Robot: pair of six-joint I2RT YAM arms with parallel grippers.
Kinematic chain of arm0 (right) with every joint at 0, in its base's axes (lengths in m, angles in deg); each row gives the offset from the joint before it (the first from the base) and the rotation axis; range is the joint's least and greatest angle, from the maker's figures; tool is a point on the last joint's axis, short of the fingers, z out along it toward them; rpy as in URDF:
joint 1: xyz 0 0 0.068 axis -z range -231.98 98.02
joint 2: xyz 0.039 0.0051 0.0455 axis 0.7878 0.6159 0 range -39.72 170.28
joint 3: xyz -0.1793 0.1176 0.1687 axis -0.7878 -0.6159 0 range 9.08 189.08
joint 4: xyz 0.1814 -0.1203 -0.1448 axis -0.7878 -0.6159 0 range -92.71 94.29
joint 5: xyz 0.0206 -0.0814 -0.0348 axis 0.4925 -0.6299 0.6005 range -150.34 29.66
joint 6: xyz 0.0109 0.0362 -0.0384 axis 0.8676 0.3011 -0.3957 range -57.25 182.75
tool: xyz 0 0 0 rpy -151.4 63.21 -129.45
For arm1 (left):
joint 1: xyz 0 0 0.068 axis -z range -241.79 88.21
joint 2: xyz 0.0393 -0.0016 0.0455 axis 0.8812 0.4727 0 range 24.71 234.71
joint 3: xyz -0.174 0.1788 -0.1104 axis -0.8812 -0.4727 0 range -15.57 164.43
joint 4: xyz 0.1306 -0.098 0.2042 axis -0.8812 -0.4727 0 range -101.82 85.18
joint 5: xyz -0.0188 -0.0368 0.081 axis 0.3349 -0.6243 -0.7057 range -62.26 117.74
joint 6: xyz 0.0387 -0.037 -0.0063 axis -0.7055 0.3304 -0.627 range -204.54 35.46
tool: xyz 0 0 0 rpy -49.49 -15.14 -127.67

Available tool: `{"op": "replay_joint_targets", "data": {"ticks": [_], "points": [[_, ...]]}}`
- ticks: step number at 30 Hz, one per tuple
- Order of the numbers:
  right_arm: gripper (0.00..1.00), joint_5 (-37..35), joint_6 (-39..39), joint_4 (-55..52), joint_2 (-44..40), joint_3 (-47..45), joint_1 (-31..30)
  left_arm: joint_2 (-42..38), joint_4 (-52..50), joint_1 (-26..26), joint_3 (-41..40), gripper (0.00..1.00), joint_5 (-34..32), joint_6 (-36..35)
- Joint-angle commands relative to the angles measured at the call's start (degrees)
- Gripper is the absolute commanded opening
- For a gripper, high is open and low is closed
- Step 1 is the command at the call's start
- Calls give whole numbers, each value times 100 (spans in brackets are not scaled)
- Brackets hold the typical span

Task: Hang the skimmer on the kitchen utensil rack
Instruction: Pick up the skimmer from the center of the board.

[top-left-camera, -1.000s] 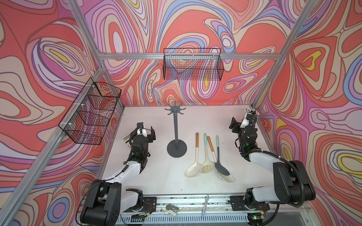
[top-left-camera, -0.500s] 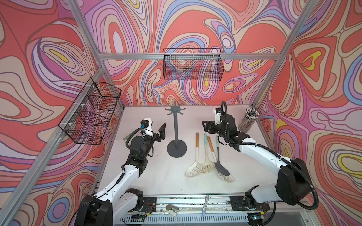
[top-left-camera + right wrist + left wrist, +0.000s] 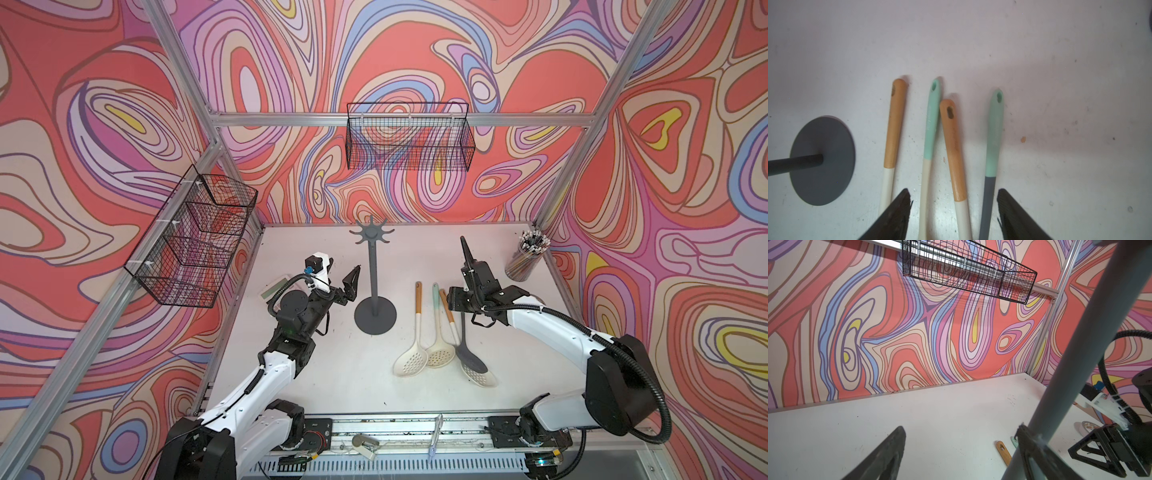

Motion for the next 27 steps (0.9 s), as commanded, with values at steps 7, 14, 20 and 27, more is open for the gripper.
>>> {"op": "replay_joint_targets", "data": {"ticks": [7,14,20,27], "points": [[60,643,726,171,61,-646,434,-89,211,22,-40,86,143,-4],[52,1141,804,840,117,-1011,561,-60,251,23,-14,86,368,40],[51,1054,706,842,298,-1054,571,42,376,27,-22,86,574,92],[43,1049,721,1066,420,-1189,647,51,354,35,-13,86,556,66]]}}
